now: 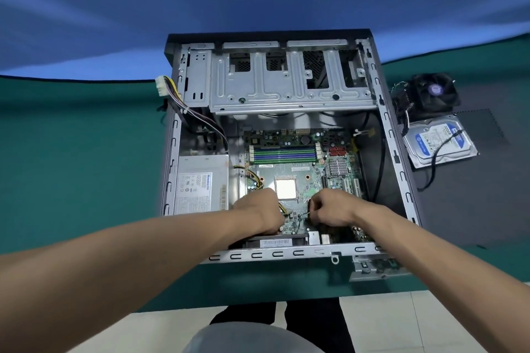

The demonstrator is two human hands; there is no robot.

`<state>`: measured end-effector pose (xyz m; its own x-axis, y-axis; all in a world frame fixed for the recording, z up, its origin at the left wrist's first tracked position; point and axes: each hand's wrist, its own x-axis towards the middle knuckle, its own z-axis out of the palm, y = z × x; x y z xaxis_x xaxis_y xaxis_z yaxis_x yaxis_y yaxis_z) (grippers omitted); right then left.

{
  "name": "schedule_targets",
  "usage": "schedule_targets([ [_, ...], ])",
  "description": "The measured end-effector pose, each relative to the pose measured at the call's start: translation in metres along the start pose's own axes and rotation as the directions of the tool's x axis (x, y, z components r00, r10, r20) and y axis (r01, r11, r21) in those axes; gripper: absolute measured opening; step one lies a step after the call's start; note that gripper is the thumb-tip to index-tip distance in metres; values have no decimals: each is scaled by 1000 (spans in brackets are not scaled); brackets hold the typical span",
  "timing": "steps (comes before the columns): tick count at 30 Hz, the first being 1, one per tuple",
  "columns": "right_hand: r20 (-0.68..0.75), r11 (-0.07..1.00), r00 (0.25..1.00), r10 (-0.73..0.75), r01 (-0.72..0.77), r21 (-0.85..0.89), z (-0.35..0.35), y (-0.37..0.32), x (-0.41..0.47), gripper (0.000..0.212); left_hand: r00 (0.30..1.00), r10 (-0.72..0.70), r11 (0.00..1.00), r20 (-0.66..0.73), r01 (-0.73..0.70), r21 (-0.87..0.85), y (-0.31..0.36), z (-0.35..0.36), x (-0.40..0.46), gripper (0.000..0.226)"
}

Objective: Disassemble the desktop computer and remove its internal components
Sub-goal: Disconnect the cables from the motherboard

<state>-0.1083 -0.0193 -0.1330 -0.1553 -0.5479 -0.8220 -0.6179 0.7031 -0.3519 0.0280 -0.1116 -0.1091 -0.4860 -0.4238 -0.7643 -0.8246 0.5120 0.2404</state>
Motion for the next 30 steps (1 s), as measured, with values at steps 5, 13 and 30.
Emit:
schedule_targets([
  [5,-9,1000,1000,8,-8,10,-1,-2,-4,19,984,119,991,-134,-110,72,0,-8,-2,39],
  [13,-380,920,912,-155,-7,-392,-17,-5,-21,9,868,381,908,-320,-285,307,4,-39,5,33],
  [30,-377,177,922,-90,-358,-917,-73,0,13,40,718,528,819,-454,-288,496,-18,-52,-2,33],
])
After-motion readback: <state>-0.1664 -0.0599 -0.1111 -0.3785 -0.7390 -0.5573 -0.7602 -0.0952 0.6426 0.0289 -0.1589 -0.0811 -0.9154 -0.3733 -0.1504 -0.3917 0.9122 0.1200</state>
